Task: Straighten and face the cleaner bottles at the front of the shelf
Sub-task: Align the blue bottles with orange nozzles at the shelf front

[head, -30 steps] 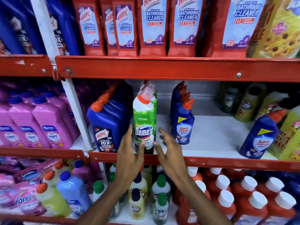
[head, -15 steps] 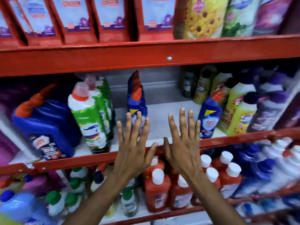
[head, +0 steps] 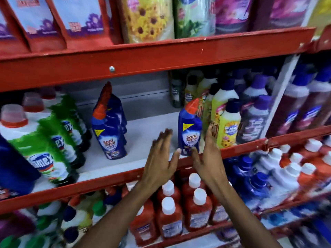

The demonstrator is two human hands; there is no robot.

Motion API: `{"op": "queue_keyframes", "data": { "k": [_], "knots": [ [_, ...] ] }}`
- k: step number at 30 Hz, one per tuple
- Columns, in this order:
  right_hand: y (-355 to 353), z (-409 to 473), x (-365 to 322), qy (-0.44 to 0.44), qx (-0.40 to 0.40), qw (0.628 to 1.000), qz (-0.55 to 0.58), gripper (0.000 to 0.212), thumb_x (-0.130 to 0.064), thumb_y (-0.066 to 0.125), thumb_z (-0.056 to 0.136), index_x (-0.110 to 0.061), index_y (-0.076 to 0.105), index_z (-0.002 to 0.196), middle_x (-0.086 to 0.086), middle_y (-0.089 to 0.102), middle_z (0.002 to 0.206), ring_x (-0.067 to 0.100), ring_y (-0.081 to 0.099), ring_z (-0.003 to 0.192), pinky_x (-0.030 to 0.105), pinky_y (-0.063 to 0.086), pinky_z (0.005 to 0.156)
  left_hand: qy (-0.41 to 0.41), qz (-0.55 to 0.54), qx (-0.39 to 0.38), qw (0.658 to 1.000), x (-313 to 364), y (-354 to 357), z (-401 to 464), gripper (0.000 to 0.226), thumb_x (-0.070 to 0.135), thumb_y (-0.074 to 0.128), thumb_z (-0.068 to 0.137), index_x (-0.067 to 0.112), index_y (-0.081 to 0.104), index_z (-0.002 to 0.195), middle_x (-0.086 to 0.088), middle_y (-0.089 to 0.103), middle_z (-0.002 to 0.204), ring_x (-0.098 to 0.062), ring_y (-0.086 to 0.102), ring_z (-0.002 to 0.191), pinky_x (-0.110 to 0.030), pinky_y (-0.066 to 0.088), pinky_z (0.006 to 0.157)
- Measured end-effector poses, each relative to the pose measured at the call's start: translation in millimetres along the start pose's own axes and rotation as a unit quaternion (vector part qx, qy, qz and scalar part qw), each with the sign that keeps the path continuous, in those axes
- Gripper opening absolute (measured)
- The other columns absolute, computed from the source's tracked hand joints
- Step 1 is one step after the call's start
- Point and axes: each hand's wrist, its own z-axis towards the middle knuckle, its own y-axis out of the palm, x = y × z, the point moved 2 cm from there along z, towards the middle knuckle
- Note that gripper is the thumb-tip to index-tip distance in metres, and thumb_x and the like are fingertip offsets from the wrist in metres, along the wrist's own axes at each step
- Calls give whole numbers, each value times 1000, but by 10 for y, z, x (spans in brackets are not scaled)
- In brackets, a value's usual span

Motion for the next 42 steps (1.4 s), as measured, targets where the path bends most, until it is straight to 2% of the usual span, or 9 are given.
{"op": "queue_keyframes", "data": {
  "k": [2, 4, 8, 13, 21, 26, 32, 38, 42],
  "knots": [
    [-33, 85, 35, -5, 1, 999, 36, 61, -11, 55, 93, -11, 32, 149, 10, 54, 146, 26, 56, 129, 37, 47, 106, -22, -68, -8, 997, 88, 40, 116, 56, 37, 52, 102, 20, 37, 154, -4, 52, 156, -17, 51, 141, -36, 45, 116],
    [-61, 136, 27, -6, 12, 999, 48, 47, -3, 58, 90, -11, 50, 135, 7, 70, 124, 25, 68, 109, 37, 54, 93, -60, -132, 9, 989, 149, 43, 207, 46, 26, 63, 98, 19, 51, 142, -1, 71, 133, -11, 68, 116, -35, 58, 101],
    [10, 97, -90, -1, 0, 995, 97, 41, -2, 62, 89, -14, 58, 128, 4, 74, 114, 16, 71, 102, 31, 56, 91, -116, -186, 78, 972, 136, -55, 172, 35, 15, 69, 93, 19, 64, 127, 1, 79, 112, -7, 75, 99, -32, 63, 90],
    [293, -60, -563, -52, -28, 984, 166, 42, -4, 63, 91, -19, 59, 130, -5, 73, 116, 6, 69, 101, 4, 47, 87, -108, -208, 161, 959, -55, -513, -240, 32, 17, 66, 98, 20, 63, 129, 7, 77, 114, -1, 73, 103, -16, 58, 82],
    [1050, -224, -1289, -110, -119, 965, 208, 43, -3, 63, 88, -19, 59, 128, -2, 74, 116, 8, 71, 103, 28, 57, 93, -180, -133, 255, 941, -673, -1210, -799, 39, 32, 61, 91, 25, 63, 129, 8, 78, 113, -1, 73, 101, -27, 61, 83],
    [1343, -334, -1376, -95, -128, 967, 196, 41, -3, 63, 88, -24, 60, 123, -3, 74, 115, 11, 71, 103, 37, 57, 93, -188, -110, 243, 945, -840, -1315, -903, 36, 20, 60, 93, 16, 62, 129, 4, 78, 108, 11, 70, 93, -5, 52, 75],
    [1415, -388, -1353, -57, -107, 971, 205, 50, -7, 67, 86, -21, 55, 132, -4, 71, 121, 2, 69, 104, 26, 57, 94, -186, -110, 222, 951, -1012, -1300, -970, 40, 32, 57, 94, 24, 57, 132, 9, 77, 117, 0, 73, 100, -36, 62, 88],
    [1482, -380, -1432, 62, -139, 940, 304, 66, -26, 55, 91, -22, 31, 152, -12, 48, 135, -36, 46, 100, -5, 40, 83, -175, -169, 204, 948, -992, -1273, -957, 62, 37, 61, 91, 26, 42, 149, 7, 69, 134, -6, 67, 121, -38, 56, 103],
    [1552, -319, -1450, 94, -167, 925, 327, 58, -12, 44, 100, -25, 27, 154, -16, 50, 132, -31, 53, 97, -1, 44, 80, -178, -174, 195, 949, -1057, -1251, -904, 62, 23, 66, 87, 22, 44, 146, 5, 72, 129, -4, 69, 118, -42, 59, 102]
  ]
}}
